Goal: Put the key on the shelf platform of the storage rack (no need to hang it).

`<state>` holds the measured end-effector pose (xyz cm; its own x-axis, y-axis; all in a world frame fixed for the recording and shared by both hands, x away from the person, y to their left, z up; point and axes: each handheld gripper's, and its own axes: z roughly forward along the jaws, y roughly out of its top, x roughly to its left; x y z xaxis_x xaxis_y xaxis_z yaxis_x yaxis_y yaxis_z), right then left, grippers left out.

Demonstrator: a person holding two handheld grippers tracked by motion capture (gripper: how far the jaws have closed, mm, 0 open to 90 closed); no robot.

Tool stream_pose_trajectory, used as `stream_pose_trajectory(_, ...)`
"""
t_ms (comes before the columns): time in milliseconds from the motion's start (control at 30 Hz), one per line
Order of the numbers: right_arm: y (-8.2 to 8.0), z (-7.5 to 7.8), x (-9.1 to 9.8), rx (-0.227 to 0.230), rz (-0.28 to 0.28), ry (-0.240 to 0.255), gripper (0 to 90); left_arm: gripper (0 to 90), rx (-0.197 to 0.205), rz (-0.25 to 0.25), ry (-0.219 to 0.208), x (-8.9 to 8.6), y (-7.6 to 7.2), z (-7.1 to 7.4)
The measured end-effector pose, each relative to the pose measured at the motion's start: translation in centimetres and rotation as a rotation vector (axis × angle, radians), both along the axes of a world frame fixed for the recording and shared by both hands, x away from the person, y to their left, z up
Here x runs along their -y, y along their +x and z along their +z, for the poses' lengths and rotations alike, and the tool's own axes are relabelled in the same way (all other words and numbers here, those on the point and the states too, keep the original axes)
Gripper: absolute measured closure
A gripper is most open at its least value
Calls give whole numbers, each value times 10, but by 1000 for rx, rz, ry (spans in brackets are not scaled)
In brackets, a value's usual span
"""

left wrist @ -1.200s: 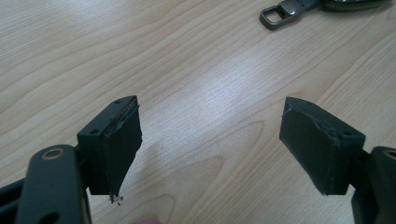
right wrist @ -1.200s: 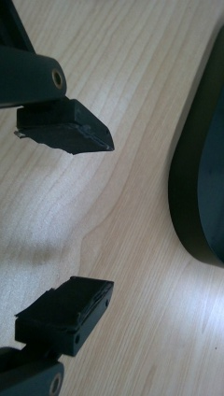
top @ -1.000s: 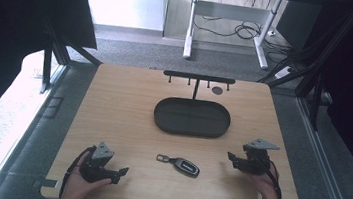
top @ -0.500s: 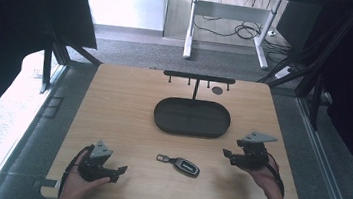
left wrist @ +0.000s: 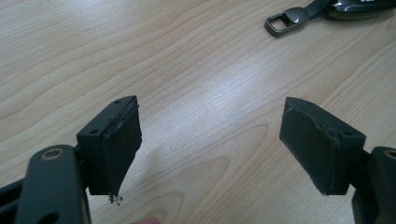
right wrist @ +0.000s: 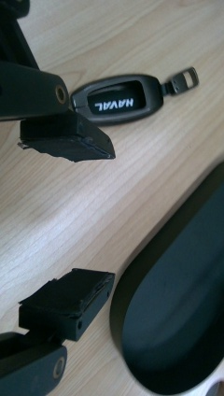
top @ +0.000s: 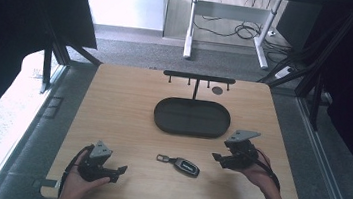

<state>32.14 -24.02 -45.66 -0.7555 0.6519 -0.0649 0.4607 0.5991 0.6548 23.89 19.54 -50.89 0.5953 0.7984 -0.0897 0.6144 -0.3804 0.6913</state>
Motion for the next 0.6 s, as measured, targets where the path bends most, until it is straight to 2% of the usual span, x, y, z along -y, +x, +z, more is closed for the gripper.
stream_pose_trajectory(300, 4, -2, -25, -45, 82, -61, 352, 209, -3, -8, 4, 2, 0, -1)
stream_pose_trajectory(600, 7, -5, -40, -71, 129, -88, 370, 210, -10, -17, 10, 5, 0, -3)
